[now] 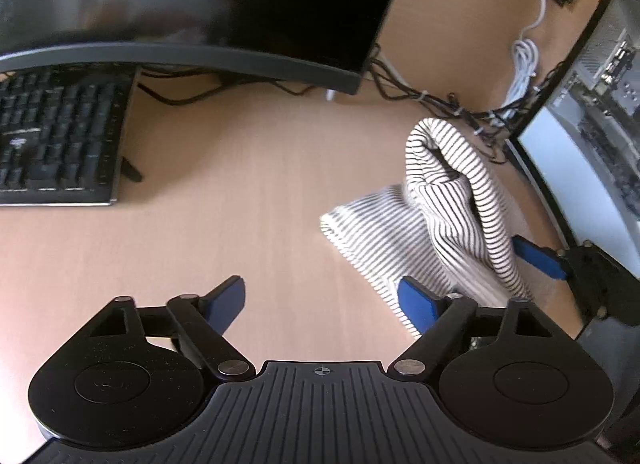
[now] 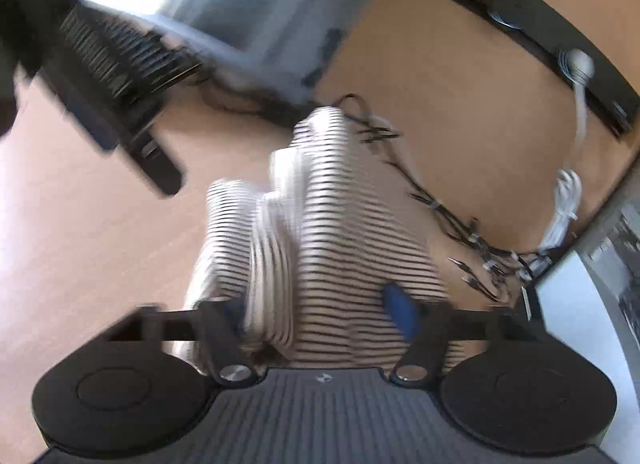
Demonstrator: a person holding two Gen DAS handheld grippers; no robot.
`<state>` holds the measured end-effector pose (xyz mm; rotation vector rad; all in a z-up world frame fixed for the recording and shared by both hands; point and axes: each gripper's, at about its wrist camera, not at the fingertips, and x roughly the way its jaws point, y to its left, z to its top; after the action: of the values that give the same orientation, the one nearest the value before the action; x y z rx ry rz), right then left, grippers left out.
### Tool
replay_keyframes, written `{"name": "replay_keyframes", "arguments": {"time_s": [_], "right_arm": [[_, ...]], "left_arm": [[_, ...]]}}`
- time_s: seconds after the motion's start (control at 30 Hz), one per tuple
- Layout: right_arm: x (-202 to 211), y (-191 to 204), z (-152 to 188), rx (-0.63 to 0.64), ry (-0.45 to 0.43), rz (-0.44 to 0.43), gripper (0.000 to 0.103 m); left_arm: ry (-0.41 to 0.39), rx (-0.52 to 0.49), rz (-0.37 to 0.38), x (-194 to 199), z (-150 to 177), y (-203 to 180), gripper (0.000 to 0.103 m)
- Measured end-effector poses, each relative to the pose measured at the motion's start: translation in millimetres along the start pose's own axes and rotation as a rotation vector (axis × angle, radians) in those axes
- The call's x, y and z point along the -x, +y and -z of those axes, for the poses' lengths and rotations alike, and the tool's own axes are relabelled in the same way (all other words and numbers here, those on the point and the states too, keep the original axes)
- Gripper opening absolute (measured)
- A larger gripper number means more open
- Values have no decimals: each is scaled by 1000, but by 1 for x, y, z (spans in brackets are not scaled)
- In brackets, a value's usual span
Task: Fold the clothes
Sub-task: 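Press the folded bundle down with the right gripper while the left gripper grasps its edge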
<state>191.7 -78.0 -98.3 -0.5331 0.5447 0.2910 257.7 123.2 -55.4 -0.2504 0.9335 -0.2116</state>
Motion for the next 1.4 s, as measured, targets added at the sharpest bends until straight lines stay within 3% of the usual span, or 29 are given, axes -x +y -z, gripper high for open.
{"name": "replay_keyframes", "arguments": {"time_s": [0.07,0.17,0.2,0.23,0.33,0.47,0.57,0.67,0.83,1.0,1.1,1.2,1.27,1.33,1.4], "right_arm": [[5,-17,1,-14,5,28,56],[-8,-24,16,68,42,71,56],[-13,-25,17,85,45,66,54],[-17,-26,18,101,48,61,43],[0,-45,0,89,6,30,24],[55,-36,-24,222,-104,-95,20],[43,-13,-6,332,-60,-143,18],[27,2,12,371,-3,-161,19],[25,42,29,547,-4,-149,21],[23,58,34,602,5,-105,23],[23,59,33,592,14,-102,23],[13,47,17,541,27,-127,28],[18,30,7,449,37,-197,32],[25,5,-1,316,50,-278,59],[31,-20,-9,181,59,-336,64]], "left_arm": [[16,29,64,-9,-5,-4,76],[49,54,163,-28,-10,-15,62],[62,59,196,-36,-12,-20,55],[85,56,206,-44,-11,-25,47],[151,52,229,-66,-7,-36,43],[154,73,279,-77,-6,-36,43],[150,58,282,-76,-4,-36,37],[145,107,281,-60,0,-18,42],[39,83,229,-9,-11,0,44],[-86,11,322,30,-30,-24,51],[-100,-31,382,20,-41,-47,55],[-40,-75,321,-14,-40,-61,52],[-7,-95,269,-32,-34,-59,50],[-3,-121,234,-40,-28,-55,51],[-5,-132,234,-39,-27,-56,51]]}}
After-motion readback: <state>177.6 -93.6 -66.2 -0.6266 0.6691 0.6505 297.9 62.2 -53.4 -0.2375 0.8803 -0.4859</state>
